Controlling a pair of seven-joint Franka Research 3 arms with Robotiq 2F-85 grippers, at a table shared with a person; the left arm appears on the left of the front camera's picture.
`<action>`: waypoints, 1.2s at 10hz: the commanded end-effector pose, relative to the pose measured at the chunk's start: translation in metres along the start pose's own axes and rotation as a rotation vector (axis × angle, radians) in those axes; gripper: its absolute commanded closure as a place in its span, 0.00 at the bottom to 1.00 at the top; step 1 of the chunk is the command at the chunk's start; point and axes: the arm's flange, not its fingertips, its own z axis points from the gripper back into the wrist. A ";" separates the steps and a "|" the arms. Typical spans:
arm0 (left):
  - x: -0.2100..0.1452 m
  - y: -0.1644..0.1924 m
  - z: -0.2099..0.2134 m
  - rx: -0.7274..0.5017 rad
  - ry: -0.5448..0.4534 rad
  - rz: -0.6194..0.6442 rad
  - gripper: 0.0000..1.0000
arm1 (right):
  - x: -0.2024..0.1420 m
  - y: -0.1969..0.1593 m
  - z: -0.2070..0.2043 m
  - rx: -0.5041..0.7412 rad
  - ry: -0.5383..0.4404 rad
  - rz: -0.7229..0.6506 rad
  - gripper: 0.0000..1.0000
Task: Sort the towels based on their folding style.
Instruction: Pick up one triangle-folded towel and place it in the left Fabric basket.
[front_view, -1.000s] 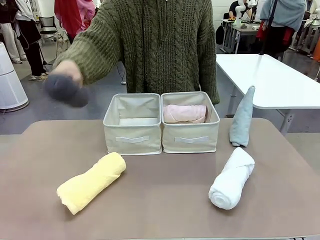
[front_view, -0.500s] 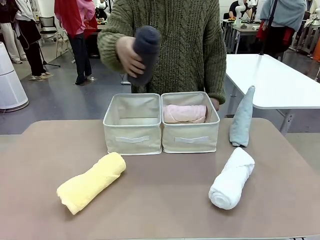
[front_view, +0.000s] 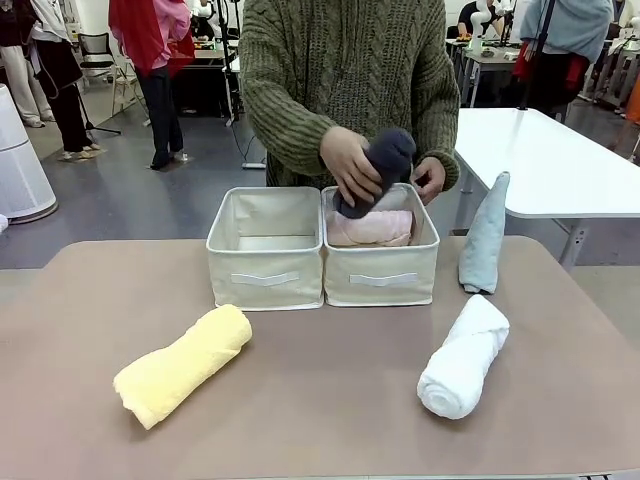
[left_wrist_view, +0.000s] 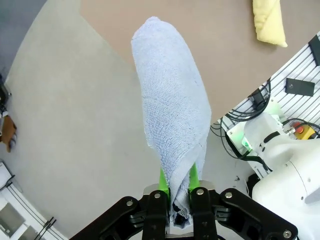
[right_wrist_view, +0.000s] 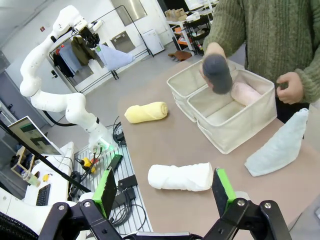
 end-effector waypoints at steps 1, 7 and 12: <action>-0.006 0.009 0.003 -0.002 -0.009 0.025 0.85 | 0.000 0.002 -0.001 0.007 -0.013 0.000 0.00; 0.034 -0.036 0.022 0.044 -0.129 -0.174 0.85 | 0.000 0.002 -0.001 0.007 -0.013 0.000 0.00; 0.212 -0.152 0.056 0.041 -0.279 -0.649 0.85 | 0.000 0.002 -0.001 0.007 -0.013 0.000 0.00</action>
